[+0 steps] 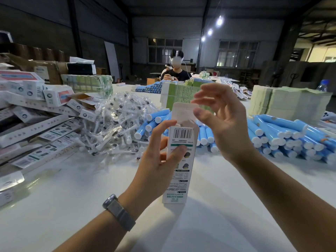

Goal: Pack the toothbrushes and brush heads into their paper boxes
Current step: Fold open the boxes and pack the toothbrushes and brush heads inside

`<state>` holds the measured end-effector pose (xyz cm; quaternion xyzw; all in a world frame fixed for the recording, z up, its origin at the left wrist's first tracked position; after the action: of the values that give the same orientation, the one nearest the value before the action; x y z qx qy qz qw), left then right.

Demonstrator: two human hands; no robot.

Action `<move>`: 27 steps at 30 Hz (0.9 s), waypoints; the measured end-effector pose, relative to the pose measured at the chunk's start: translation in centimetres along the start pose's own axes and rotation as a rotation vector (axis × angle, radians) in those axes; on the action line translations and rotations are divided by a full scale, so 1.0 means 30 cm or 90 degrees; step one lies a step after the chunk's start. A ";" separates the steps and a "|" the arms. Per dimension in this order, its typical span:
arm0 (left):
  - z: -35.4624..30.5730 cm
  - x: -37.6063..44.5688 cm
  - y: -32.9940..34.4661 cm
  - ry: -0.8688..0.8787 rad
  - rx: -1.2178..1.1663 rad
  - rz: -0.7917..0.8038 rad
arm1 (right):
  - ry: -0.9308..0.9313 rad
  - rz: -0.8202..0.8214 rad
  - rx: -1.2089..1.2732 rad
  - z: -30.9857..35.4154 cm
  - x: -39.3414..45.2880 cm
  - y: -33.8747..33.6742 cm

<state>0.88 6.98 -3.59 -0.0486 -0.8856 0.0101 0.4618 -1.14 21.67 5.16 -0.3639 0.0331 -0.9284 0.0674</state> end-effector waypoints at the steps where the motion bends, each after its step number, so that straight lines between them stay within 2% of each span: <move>1: -0.001 0.000 0.002 -0.002 -0.001 -0.001 | 0.015 0.008 0.009 0.000 -0.001 0.008; 11: -0.017 0.011 -0.001 0.010 -0.006 -0.054 | 0.104 0.102 0.027 -0.036 -0.017 0.029; 19: -0.018 0.013 0.000 -0.007 0.008 -0.034 | -0.021 0.135 -0.201 0.006 -0.010 0.029; 24: -0.018 0.010 0.003 -0.012 0.017 -0.038 | 0.037 0.114 -0.087 -0.013 -0.018 0.024; 27: -0.018 0.012 -0.001 -0.001 0.028 -0.050 | 0.049 0.107 -0.075 -0.032 -0.022 0.040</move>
<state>1.11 6.97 -2.99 -0.0036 -0.8868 0.0117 0.4619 -1.19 20.59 3.89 -0.3270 0.1204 -0.9293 0.1224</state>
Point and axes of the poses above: each hand's wrist, its own x-axis towards the middle knuckle, its own y-axis out of the palm, z = x × y, the point moved 4 cm from there along x, towards the middle knuckle, and after that the axes turned 15 degrees about y, right-handed, at the moved point
